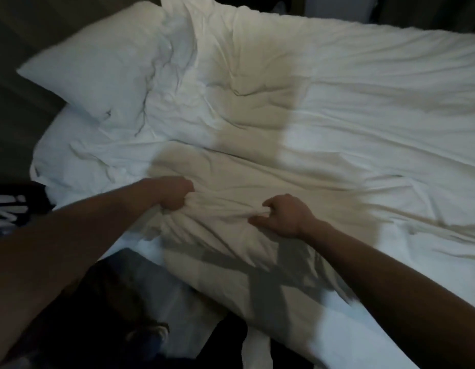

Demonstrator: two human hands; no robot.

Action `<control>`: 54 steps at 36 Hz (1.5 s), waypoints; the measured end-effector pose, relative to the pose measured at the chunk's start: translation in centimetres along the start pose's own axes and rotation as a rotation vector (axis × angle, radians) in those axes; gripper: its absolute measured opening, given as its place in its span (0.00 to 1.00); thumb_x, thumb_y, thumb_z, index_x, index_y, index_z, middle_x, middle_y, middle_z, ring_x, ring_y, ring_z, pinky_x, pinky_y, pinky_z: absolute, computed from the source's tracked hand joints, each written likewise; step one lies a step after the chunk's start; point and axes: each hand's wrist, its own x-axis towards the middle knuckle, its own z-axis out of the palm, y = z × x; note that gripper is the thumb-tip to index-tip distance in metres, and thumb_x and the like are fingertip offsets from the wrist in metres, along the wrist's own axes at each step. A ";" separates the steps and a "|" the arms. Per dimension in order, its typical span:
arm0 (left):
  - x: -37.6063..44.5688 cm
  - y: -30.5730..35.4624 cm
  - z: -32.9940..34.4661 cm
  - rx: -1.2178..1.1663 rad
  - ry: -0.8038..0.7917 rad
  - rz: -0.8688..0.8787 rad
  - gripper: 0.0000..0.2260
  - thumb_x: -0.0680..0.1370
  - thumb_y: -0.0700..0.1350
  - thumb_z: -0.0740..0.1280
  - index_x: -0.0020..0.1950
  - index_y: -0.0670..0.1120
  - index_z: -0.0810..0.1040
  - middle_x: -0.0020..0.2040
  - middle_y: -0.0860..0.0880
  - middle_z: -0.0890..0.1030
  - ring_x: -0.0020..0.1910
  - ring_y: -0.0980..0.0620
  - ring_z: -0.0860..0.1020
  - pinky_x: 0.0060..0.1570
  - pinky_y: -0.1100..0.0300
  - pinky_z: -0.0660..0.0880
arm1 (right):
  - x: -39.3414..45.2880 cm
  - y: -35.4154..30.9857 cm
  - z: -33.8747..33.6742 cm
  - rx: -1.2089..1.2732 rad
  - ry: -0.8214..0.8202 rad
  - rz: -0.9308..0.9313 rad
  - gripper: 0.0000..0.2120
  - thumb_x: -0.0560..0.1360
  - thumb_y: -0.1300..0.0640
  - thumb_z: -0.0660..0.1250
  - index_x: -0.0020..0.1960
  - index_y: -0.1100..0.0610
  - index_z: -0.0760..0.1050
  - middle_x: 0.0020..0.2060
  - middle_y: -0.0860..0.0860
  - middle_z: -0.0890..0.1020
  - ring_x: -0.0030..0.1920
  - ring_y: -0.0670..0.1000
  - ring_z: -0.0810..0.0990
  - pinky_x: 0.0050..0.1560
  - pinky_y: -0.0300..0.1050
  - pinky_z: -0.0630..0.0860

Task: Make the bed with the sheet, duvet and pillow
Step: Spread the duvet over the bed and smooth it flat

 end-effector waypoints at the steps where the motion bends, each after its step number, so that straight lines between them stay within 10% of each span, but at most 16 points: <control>1: 0.9 0.2 -1.5 0.003 0.023 -0.001 0.20 0.79 0.42 0.64 0.70 0.42 0.70 0.70 0.42 0.71 0.69 0.44 0.69 0.63 0.58 0.65 | 0.4 0.2 -0.4 0.008 0.048 0.025 0.32 0.71 0.30 0.66 0.64 0.52 0.78 0.59 0.52 0.82 0.61 0.56 0.78 0.58 0.48 0.73; 6: 5.7 0.9 -6.0 0.031 0.437 -0.091 0.16 0.77 0.46 0.66 0.65 0.49 0.76 0.65 0.44 0.77 0.64 0.43 0.74 0.61 0.53 0.69 | 2.6 1.9 -1.7 0.071 0.314 0.207 0.21 0.72 0.35 0.67 0.51 0.52 0.81 0.48 0.53 0.84 0.54 0.59 0.81 0.48 0.50 0.75; 11: 8.3 0.3 -1.6 -0.254 0.796 -0.137 0.22 0.74 0.57 0.70 0.64 0.46 0.75 0.57 0.43 0.78 0.54 0.40 0.76 0.51 0.49 0.70 | 4.8 3.1 -0.2 0.072 0.272 0.379 0.20 0.74 0.47 0.68 0.62 0.56 0.75 0.58 0.58 0.77 0.56 0.63 0.79 0.52 0.53 0.75; 15: 6.6 -3.5 7.8 -0.289 0.704 -0.128 0.38 0.68 0.68 0.65 0.69 0.43 0.73 0.61 0.42 0.78 0.56 0.41 0.78 0.55 0.49 0.74 | 7.1 -0.3 1.9 0.078 0.252 0.297 0.33 0.70 0.53 0.73 0.72 0.56 0.66 0.67 0.57 0.68 0.56 0.65 0.78 0.52 0.55 0.76; 21: 1.9 -12.2 19.4 -0.253 0.504 -0.255 0.61 0.48 0.59 0.79 0.76 0.38 0.62 0.70 0.37 0.71 0.64 0.37 0.72 0.61 0.41 0.70 | 13.2 -7.2 4.2 -0.095 0.300 0.152 0.45 0.67 0.44 0.75 0.77 0.53 0.58 0.74 0.56 0.62 0.69 0.62 0.67 0.64 0.56 0.69; 26: 1.6 -17.9 24.3 -0.339 0.471 -0.411 0.50 0.52 0.50 0.85 0.71 0.41 0.68 0.59 0.37 0.77 0.55 0.35 0.78 0.52 0.36 0.74 | 17.9 -9.5 6.0 -0.230 0.182 0.240 0.55 0.66 0.38 0.75 0.80 0.51 0.45 0.79 0.57 0.54 0.76 0.62 0.56 0.72 0.60 0.58; 31: 2.9 -21.0 25.1 -0.480 0.576 -0.283 0.25 0.64 0.51 0.71 0.58 0.40 0.79 0.47 0.39 0.81 0.39 0.38 0.82 0.35 0.47 0.79 | 19.1 -9.7 7.7 -0.153 0.037 0.281 0.58 0.65 0.35 0.76 0.80 0.47 0.42 0.69 0.59 0.72 0.63 0.62 0.76 0.60 0.54 0.72; 35: 3.8 -23.3 25.4 -0.498 0.716 -0.131 0.24 0.68 0.50 0.58 0.49 0.33 0.83 0.38 0.36 0.83 0.32 0.37 0.83 0.30 0.44 0.79 | 19.5 -10.7 7.7 -0.086 -0.096 0.257 0.31 0.67 0.41 0.77 0.65 0.54 0.76 0.59 0.57 0.82 0.60 0.58 0.79 0.54 0.46 0.73; 38: 2.7 -27.2 24.4 -0.419 0.776 -0.007 0.19 0.69 0.46 0.59 0.53 0.36 0.78 0.40 0.34 0.83 0.39 0.39 0.81 0.29 0.47 0.79 | 19.6 -11.0 6.6 0.101 -0.238 0.221 0.14 0.67 0.48 0.77 0.49 0.54 0.83 0.47 0.54 0.84 0.53 0.55 0.82 0.53 0.45 0.74; 42: 0.3 -33.2 16.5 -0.311 0.120 -0.151 0.14 0.78 0.39 0.61 0.63 0.38 0.76 0.59 0.41 0.78 0.59 0.45 0.76 0.54 0.59 0.75 | 19.5 -11.8 4.5 0.248 -0.567 0.166 0.01 0.65 0.54 0.74 0.35 0.51 0.83 0.37 0.48 0.85 0.38 0.42 0.82 0.48 0.44 0.77; 46: 1.5 -36.9 8.8 -0.126 -0.211 -0.203 0.20 0.79 0.48 0.60 0.65 0.37 0.73 0.64 0.38 0.76 0.56 0.45 0.77 0.55 0.62 0.74 | 20.8 -13.7 3.5 0.065 -0.701 0.207 0.12 0.68 0.66 0.77 0.52 0.63 0.82 0.44 0.53 0.83 0.43 0.50 0.82 0.38 0.35 0.77; 52: 7.8 -34.8 -1.8 0.209 0.135 -0.097 0.14 0.80 0.46 0.61 0.63 0.44 0.76 0.62 0.42 0.78 0.60 0.43 0.78 0.56 0.56 0.73 | 23.5 -10.8 2.7 0.073 -0.248 0.420 0.42 0.55 0.53 0.76 0.67 0.65 0.73 0.35 0.48 0.83 0.40 0.50 0.80 0.35 0.33 0.73; 54: 9.7 -34.4 -2.4 0.265 0.335 -0.071 0.12 0.76 0.46 0.65 0.59 0.49 0.77 0.59 0.45 0.80 0.58 0.44 0.78 0.57 0.54 0.71 | 23.2 -9.9 3.4 0.013 -0.126 0.468 0.46 0.53 0.40 0.76 0.68 0.55 0.73 0.55 0.52 0.83 0.54 0.54 0.80 0.54 0.45 0.76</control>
